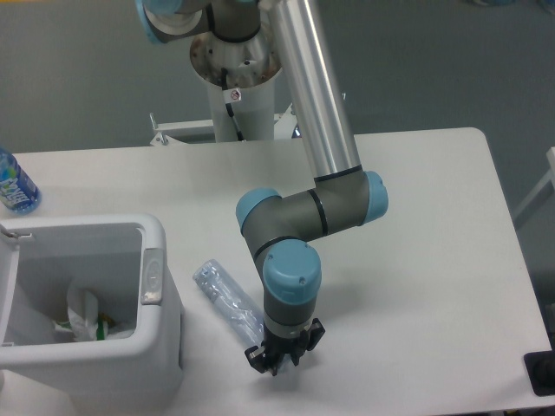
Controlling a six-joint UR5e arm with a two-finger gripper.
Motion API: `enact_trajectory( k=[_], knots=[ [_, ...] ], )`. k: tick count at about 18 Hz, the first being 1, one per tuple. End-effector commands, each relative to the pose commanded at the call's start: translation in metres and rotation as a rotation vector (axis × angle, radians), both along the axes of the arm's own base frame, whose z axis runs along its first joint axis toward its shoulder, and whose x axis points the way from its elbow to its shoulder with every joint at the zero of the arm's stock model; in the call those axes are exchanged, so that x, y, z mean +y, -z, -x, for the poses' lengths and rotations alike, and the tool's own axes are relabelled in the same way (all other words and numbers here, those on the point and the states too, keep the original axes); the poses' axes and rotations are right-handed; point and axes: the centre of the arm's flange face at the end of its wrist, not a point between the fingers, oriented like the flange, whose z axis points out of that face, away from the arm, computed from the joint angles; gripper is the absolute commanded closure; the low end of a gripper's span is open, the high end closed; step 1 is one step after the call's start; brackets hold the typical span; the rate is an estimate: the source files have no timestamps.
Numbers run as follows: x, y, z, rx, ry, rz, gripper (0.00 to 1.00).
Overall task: Place the trash in the trash can
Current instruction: 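Close the gripper on the bottle and lift it upright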
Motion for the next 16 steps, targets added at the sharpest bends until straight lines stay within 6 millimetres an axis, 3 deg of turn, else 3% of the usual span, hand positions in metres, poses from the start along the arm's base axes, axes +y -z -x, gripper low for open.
enact_trajectory(
  k=[4, 7, 9, 13, 16],
  knots=[
    [0.004, -0.018, 0.003, 0.022, 0.011, -0.025, 0.76],
    [0.003, -0.062, 0.017, 0.07, 0.006, -0.08, 0.76],
    [-0.001, -0.08, 0.027, 0.085, 0.01, -0.11, 0.76],
    [0.001, -0.127, 0.029, 0.131, 0.022, -0.181, 0.77],
    [-0.004, -0.178, 0.039, 0.198, 0.034, -0.253, 0.81]
  ],
)
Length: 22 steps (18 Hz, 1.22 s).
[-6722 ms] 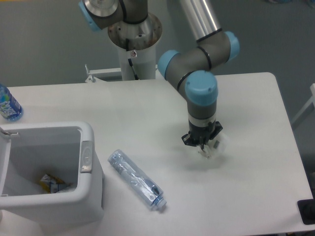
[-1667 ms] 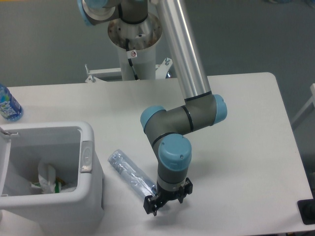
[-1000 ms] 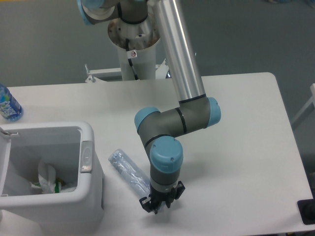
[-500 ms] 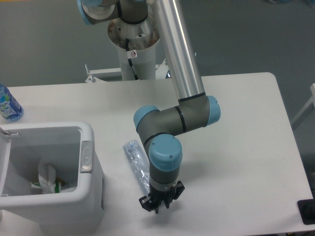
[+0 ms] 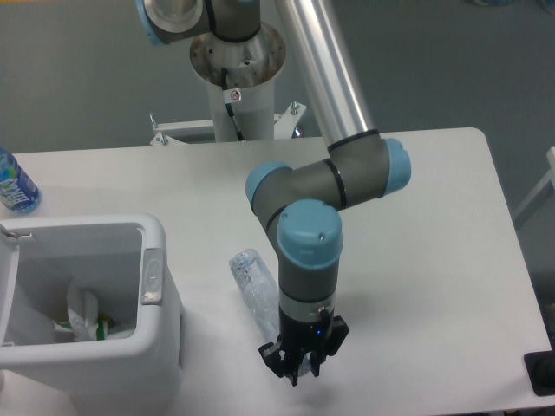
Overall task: Place the trash in the trash can
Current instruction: 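Close the gripper on the bottle and lift it upright, then carry the bottle over the trash bin and lower it inside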
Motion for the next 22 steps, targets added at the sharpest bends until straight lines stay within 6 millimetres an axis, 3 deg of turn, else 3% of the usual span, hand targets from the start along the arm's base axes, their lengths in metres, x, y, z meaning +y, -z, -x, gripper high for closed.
enact_trajectory(
  k=[3, 7, 10, 12, 17, 22],
  knots=[
    [-0.011, -0.055, 0.01, 0.021, 0.014, -0.113, 0.81],
    [-0.038, -0.157, 0.022, 0.141, 0.019, -0.284, 0.81],
    [-0.055, -0.214, 0.01, 0.182, 0.042, -0.381, 0.8],
    [-0.058, -0.227, -0.004, 0.196, 0.056, -0.393, 0.8],
    [-0.037, -0.262, -0.063, 0.228, 0.141, -0.436, 0.8],
    [0.0, -0.277, -0.142, 0.237, 0.266, -0.482, 0.8]
  ],
)
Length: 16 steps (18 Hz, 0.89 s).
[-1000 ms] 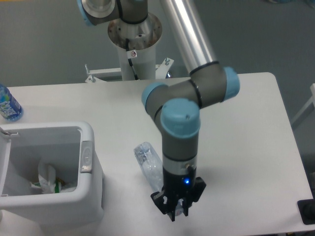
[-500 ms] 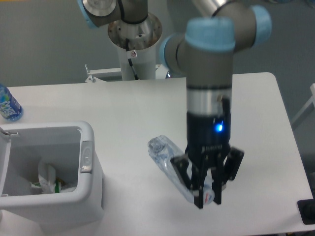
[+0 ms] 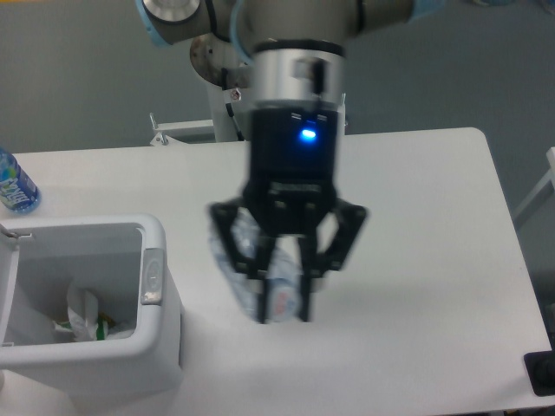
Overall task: Place the trash in the trash can
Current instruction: 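Carry the bottle over the trash bin and lower it inside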
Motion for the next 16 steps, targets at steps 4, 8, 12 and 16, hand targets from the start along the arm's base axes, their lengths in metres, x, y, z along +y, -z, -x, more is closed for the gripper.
enact_trajectory(
  k=[4, 8, 12, 16],
  knots=[
    [0.019, 0.002, -0.04, 0.005, 0.066, -0.001, 0.8],
    [0.042, 0.015, -0.077, 0.005, 0.13, 0.002, 0.8],
    [0.063, 0.044, -0.076, 0.003, 0.156, 0.038, 0.79],
    [0.072, 0.073, -0.075, 0.018, 0.189, 0.085, 0.12]
  ],
)
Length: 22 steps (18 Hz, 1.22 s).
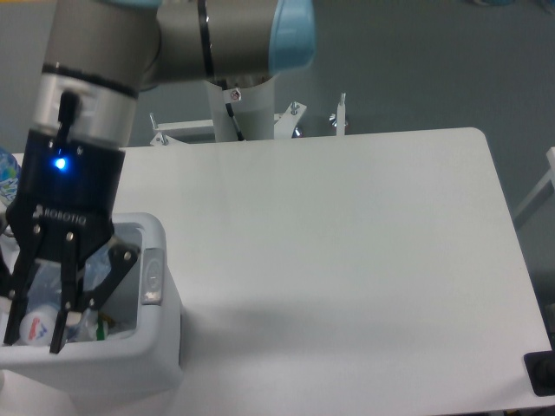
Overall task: Place the trash in the trash can
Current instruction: 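Carry the bottle over the trash bin and lower it inside, then open the gripper, release the bottle, and raise the gripper away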
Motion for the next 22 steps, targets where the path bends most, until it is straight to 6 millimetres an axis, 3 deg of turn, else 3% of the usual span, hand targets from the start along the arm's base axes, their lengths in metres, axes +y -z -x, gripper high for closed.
enact_trajectory(
  k=[1, 5, 7, 11, 12, 14, 18, 20, 22],
  knots=[
    [0.0, 0.0, 0.0, 0.003, 0.003, 0.002, 0.0],
    [-0.008, -0.005, -0.004, 0.003, 0.001, -0.001, 0.0],
    [-0.017, -0.007, 0.007, 0.006, -0.022, 0.004, 0.0],
    [-0.068, -0.006, 0.105, 0.028, -0.204, 0.029, 0.0],
    [-0.082, -0.003, 0.132, 0.063, -0.251, 0.052, 0.0],
    [-0.105, -0.003, 0.166, 0.212, -0.289, 0.128, 0.0],
    [-0.16, 0.001, 0.216, 0.415, -0.362, 0.358, 0.0],
    [-0.187, 0.005, 0.227, 0.489, -0.3, 0.51, 0.0],
    [-0.21, 0.011, 0.225, 0.523, -0.167, 0.644, 0.0]
  ],
)
